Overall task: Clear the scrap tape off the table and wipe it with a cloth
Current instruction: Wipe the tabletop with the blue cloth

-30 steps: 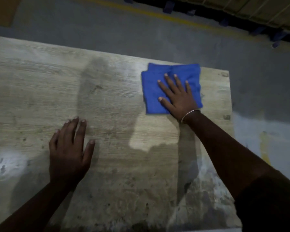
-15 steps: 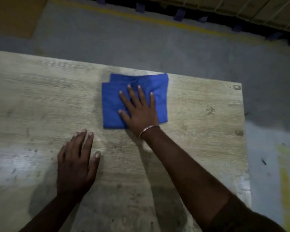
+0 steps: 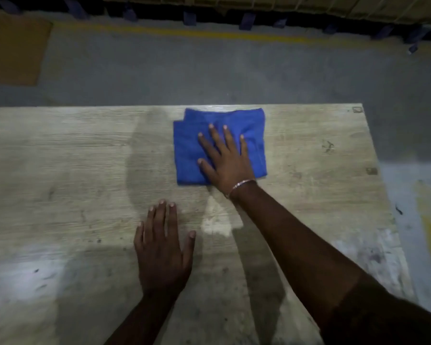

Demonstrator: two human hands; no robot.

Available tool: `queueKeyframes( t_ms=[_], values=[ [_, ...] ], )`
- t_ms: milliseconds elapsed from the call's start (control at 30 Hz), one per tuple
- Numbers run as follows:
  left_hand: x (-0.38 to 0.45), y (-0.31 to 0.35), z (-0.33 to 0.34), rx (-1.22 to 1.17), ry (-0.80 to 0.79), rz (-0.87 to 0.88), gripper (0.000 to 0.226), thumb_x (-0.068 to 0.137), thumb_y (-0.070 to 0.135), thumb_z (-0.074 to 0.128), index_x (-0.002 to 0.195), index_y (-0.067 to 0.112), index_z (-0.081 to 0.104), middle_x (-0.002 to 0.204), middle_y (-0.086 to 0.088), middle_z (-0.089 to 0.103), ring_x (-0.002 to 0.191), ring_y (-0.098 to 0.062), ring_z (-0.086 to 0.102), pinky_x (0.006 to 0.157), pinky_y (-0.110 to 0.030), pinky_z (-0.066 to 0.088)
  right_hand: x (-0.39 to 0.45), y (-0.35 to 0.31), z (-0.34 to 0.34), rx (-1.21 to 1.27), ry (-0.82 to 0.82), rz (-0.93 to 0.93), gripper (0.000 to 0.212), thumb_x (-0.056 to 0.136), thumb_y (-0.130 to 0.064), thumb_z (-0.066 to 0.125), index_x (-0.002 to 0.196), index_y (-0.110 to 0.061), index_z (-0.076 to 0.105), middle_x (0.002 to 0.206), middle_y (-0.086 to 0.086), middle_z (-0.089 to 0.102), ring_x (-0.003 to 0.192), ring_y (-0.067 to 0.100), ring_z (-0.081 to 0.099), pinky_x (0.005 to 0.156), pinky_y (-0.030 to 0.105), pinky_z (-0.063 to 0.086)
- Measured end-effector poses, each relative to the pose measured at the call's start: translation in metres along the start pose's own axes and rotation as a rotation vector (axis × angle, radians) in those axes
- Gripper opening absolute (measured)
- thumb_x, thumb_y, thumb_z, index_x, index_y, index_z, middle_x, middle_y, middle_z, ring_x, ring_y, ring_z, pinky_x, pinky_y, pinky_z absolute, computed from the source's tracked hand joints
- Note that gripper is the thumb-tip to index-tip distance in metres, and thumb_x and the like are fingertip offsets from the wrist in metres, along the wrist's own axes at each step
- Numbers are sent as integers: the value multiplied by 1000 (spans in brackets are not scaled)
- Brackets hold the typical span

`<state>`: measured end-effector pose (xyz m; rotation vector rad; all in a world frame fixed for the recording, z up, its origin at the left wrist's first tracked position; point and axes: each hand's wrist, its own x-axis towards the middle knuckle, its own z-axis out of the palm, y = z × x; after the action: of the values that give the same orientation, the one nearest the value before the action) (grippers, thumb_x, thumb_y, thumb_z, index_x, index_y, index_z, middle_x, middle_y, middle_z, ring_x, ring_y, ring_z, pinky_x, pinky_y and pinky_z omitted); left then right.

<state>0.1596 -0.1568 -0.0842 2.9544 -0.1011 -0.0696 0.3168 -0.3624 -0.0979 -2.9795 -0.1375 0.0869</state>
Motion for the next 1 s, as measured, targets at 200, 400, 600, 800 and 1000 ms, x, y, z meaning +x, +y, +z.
queueKeyframes(
  t_ms=[200,400,600,800,1000],
  values=[
    [-5,-4,-4,-93,0,16,73,108,55,32,165,8,29,172,-9,27,160,-30,26,127,-55,23,-104,42,-3,22,102,598,70,99,-65,28,164,-39,21,175,-6,11,161,26,8,125,62,13],
    [-8,-9,-7,-197,47,33,72,109,55,32,164,9,31,171,-9,31,160,-26,27,129,-51,22,-141,-18,3,-66,-28,340,69,104,-60,27,166,-36,9,176,-5,-2,162,26,-5,125,60,3],
    [-7,-17,-9,-350,-2,61,77,108,61,17,165,12,26,173,-5,27,162,-23,21,129,-49,22,-267,-10,-15,25,-168,45,64,103,-57,42,162,-40,26,174,-10,11,162,22,7,126,58,13],
    [-8,-25,-13,-474,-9,67,76,107,64,15,166,17,24,173,2,24,163,-15,15,131,-43,16,-215,4,-12,112,92,1030,72,98,-62,25,164,-35,22,175,-1,11,161,28,7,123,64,13],
    [-17,-65,-14,-649,-38,200,64,111,52,25,157,12,45,166,-3,40,155,-19,34,127,-42,29,-138,-84,11,70,-7,559,69,101,-59,31,165,-37,17,175,-4,6,162,28,1,124,61,4]
  ],
)
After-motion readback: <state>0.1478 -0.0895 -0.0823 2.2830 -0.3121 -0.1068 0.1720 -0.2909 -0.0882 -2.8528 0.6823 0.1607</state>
